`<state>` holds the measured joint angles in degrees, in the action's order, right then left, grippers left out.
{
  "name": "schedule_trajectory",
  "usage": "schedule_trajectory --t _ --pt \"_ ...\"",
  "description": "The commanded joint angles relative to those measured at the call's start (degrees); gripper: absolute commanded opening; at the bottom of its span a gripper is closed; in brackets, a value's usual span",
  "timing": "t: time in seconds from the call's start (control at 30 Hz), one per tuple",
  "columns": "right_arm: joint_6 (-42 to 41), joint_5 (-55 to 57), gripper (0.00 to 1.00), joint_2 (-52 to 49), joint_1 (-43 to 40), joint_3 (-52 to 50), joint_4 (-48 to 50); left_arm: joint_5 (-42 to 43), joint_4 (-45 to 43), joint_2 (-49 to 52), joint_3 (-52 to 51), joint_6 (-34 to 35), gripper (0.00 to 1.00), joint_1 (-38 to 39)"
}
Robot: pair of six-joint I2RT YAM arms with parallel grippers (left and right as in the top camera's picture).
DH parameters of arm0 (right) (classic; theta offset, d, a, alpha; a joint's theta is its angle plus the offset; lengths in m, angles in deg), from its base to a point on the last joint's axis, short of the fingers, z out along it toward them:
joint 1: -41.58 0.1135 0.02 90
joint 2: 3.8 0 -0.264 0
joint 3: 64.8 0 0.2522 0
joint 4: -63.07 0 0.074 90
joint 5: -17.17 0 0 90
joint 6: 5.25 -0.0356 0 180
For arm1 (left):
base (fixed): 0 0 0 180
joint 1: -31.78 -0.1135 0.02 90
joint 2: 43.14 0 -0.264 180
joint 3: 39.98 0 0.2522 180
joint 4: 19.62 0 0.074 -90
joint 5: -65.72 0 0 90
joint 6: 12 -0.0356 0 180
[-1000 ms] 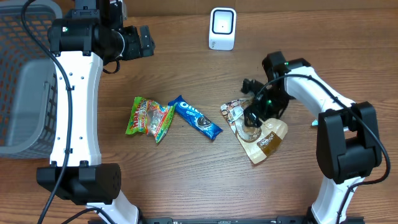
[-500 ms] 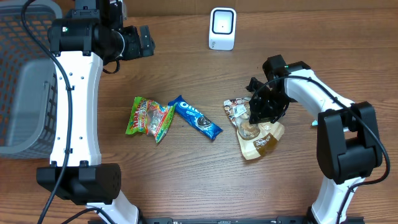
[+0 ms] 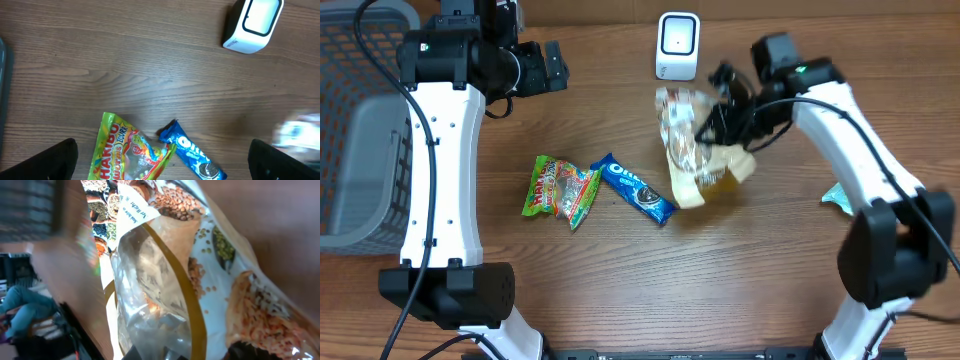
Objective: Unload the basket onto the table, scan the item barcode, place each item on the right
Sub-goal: 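Grasp the clear cookie bag with the right gripper and lift it, then hold the cookie bag in front of the white scanner face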
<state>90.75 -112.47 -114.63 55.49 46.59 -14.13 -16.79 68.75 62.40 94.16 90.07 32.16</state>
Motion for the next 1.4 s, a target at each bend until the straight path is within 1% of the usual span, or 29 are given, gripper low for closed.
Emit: schedule_trajectory --t 0.0,0.1,0.33,0.57,0.63,0.67,0.73,0.83,0.93,1.03,1.1,1.2,1.27,1.37 --pt "0.2 -3.5 0.04 6.8 -0.1 5.8 0.7 -0.4 0.1 0.2 0.5 0.2 1.0 0.4" --pt "0.2 -3.6 0.04 9.1 -0.1 7.6 1.2 -0.4 0.1 0.2 0.5 0.2 1.0 0.4" --pt "1.5 -4.2 0.04 14.0 -0.1 7.6 1.6 -0.4 0.1 0.2 0.5 0.2 1.0 0.4" --pt "1.5 -3.4 0.04 14.7 -0.1 7.6 2.7 -0.4 0.1 0.2 0.5 0.2 1.0 0.4" --pt "0.5 -2.1 0.04 14.5 0.0 7.5 4.6 -0.4 0.1 0.2 0.5 0.2 1.0 0.4" --pt "-1.8 0.2 0.04 14.2 0.4 7.4 6.3 -0.4 0.1 0.2 0.5 0.2 1.0 0.4" --pt "-7.1 9.2 0.04 13.3 2.0 7.4 9.6 -0.4 0.1 0.2 0.5 0.2 1.0 0.4" --pt "-12.2 29.4 0.04 11.0 6.1 7.4 13.8 -0.4 0.1 0.2 0.5 0.2 1.0 0.4" --pt "-12.5 51.6 0.04 7.6 11.0 7.4 17.9 -0.4 0.1 0.2 0.5 0.2 1.0 0.4" --pt "-11.6 71.2 0.04 3.5 14.4 7.4 23.4 -0.4 0.1 0.2 0.5 0.2 1.0 0.4" --pt "-7.6 81.6 0.04 0.1 15.8 7.4 28.2 -0.4 0.1 0.2 0.5 0.2 1.0 0.4" --pt "0.8 92.7 0.04 -5.2 16.5 7.4 36.2 -0.4 0.1 0.2 0.5 0.2 1.0 0.4" --pt "8.5 98.1 0.04 -8.9 16.5 7.4 42.5 -0.4 0.1 0.2 0.5 0.2 1.0 0.4" --pt "22.5 102.0 0.04 -14.0 15.9 7.4 51.8 -0.4 0.1 0.2 0.5 0.2 1.0 0.4"
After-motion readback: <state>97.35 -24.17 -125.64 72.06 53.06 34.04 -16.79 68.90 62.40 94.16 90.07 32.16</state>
